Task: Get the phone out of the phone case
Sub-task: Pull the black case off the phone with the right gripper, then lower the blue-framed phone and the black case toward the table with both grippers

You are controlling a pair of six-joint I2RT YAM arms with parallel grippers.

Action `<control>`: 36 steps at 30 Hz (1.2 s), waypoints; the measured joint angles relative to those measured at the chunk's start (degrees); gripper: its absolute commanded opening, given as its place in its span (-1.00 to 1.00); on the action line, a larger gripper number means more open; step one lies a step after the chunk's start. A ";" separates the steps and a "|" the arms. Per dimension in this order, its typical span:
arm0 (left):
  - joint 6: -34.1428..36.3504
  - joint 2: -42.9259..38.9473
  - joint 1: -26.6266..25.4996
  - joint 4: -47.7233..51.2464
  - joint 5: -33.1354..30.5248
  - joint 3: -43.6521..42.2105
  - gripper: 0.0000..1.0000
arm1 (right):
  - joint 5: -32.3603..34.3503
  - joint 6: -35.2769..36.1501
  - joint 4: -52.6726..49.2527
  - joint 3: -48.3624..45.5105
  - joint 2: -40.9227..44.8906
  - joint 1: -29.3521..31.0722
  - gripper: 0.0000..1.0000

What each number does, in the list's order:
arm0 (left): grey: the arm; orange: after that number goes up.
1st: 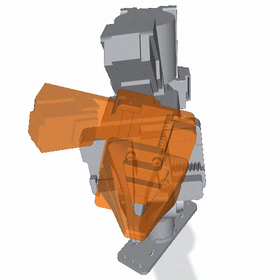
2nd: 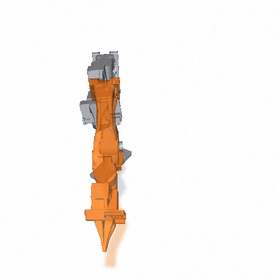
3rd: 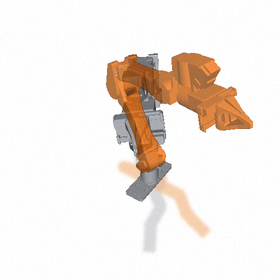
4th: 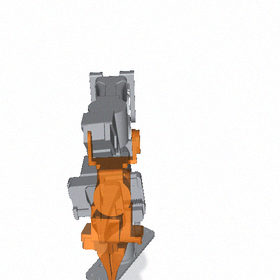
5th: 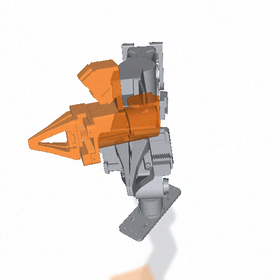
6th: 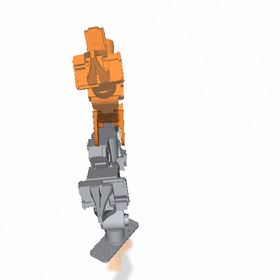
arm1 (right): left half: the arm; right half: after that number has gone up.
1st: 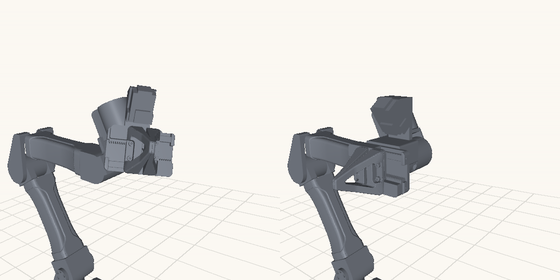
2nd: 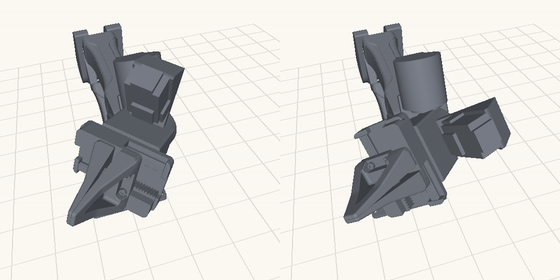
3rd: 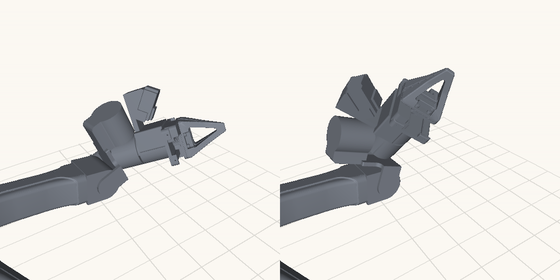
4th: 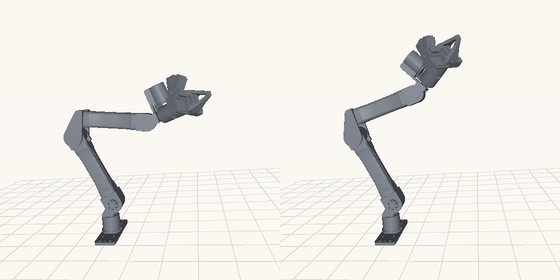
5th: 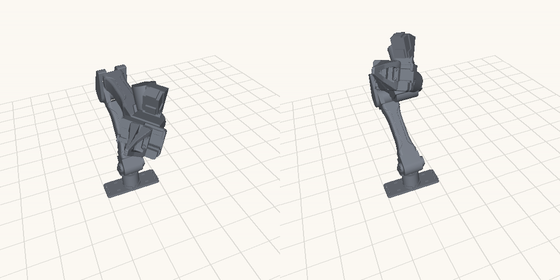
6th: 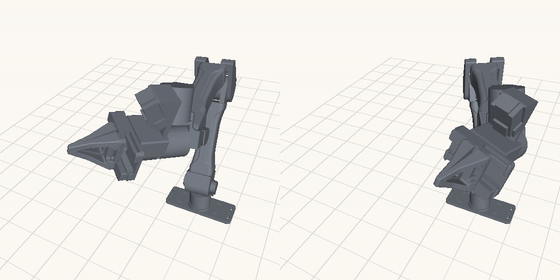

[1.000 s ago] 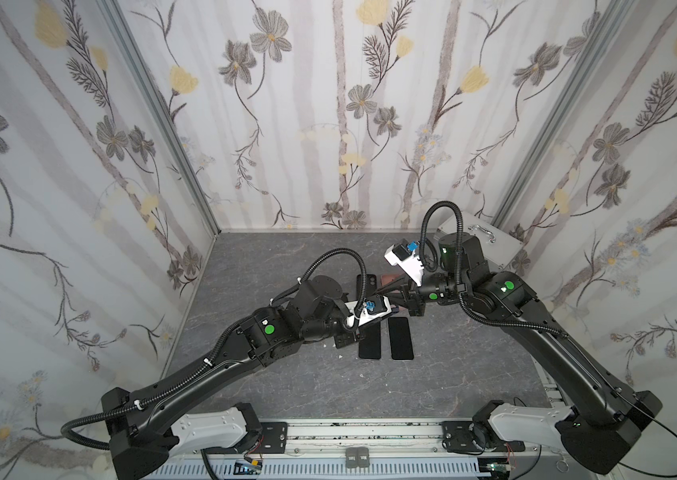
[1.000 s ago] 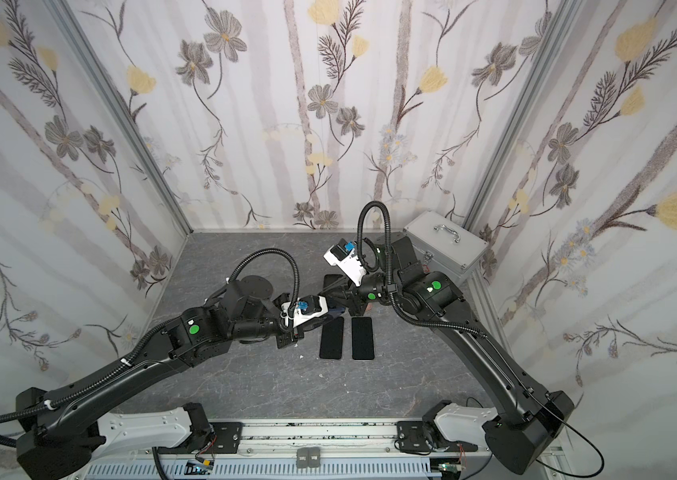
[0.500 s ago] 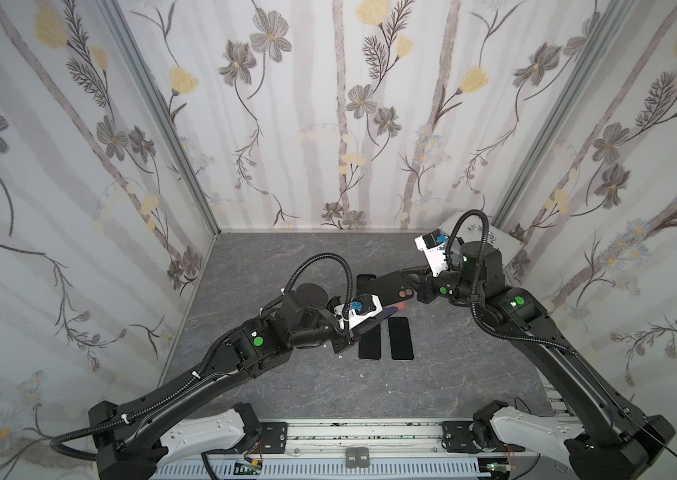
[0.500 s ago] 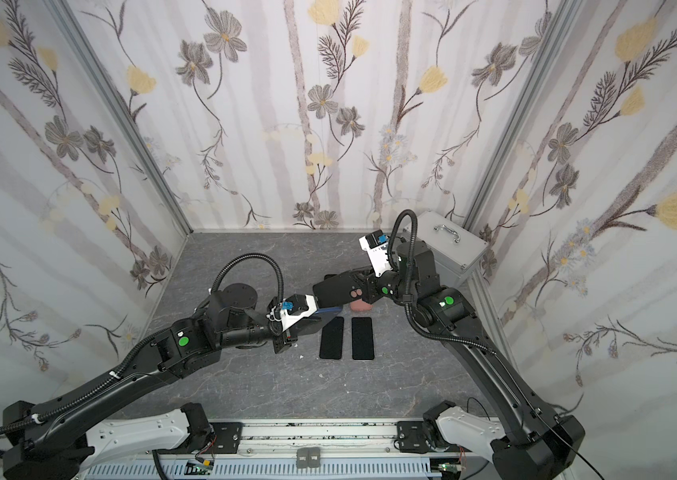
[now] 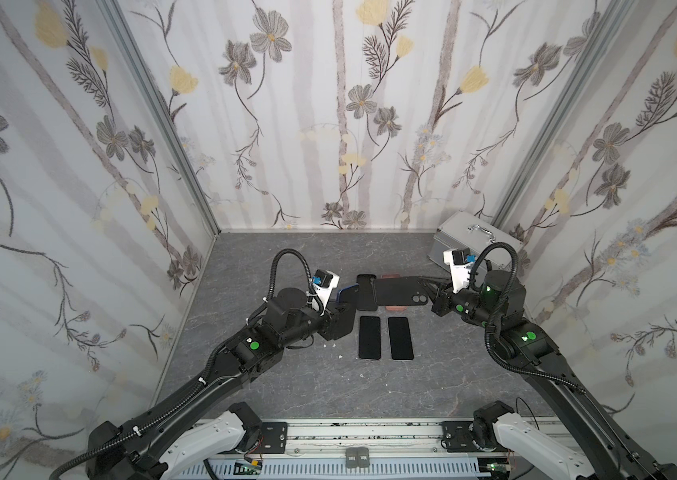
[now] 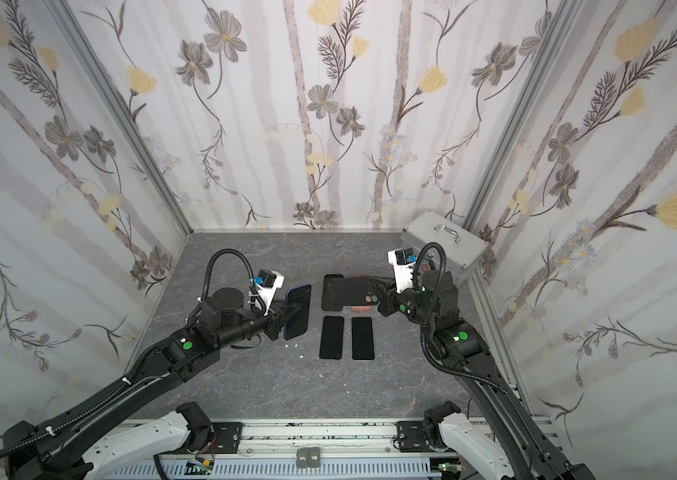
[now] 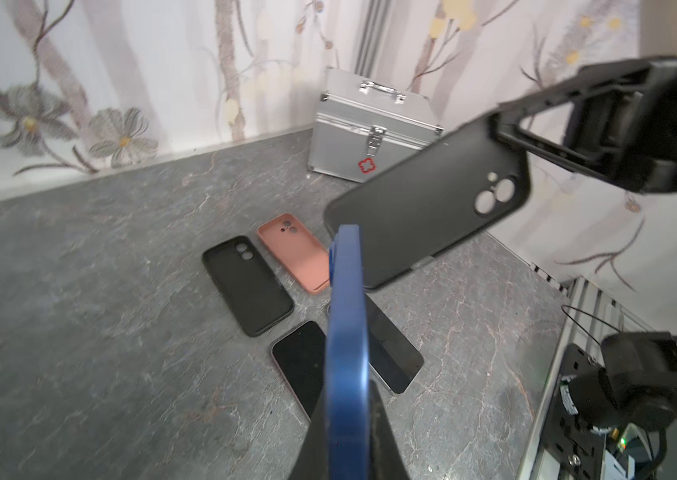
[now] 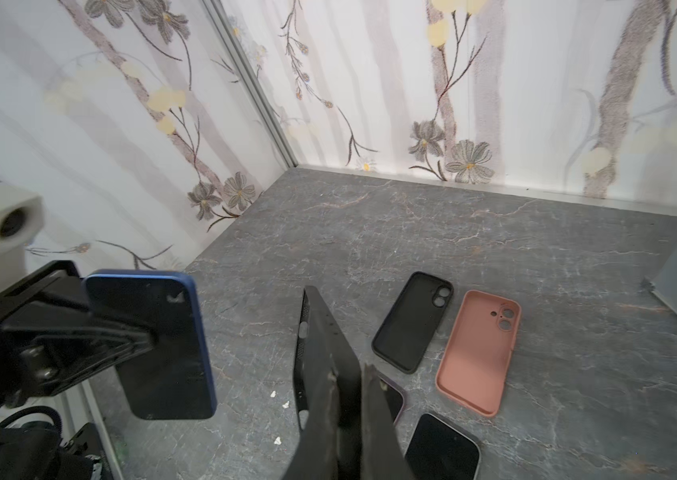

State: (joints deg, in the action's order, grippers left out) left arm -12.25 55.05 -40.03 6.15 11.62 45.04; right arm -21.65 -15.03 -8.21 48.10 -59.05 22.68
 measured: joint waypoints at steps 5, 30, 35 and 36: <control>-7.93 2.62 8.41 0.02 4.94 -3.26 -1.00 | -1.44 -3.15 3.21 -3.50 0.22 3.50 -1.00; -14.01 27.98 19.43 0.52 23.82 -1.22 -1.00 | 8.07 -18.18 1.64 -5.46 -13.16 14.16 -1.00; -10.64 33.24 19.41 3.10 26.05 2.38 -1.00 | 8.68 -18.58 0.15 -2.69 -15.98 12.50 -1.00; -9.92 33.94 19.41 3.69 26.23 2.99 -1.00 | 8.70 -18.58 -0.04 -2.54 -16.52 12.17 -1.00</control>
State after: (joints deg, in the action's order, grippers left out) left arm -22.17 88.99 -20.62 9.85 37.85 48.03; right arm -12.95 -33.61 -8.25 45.56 -75.57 34.85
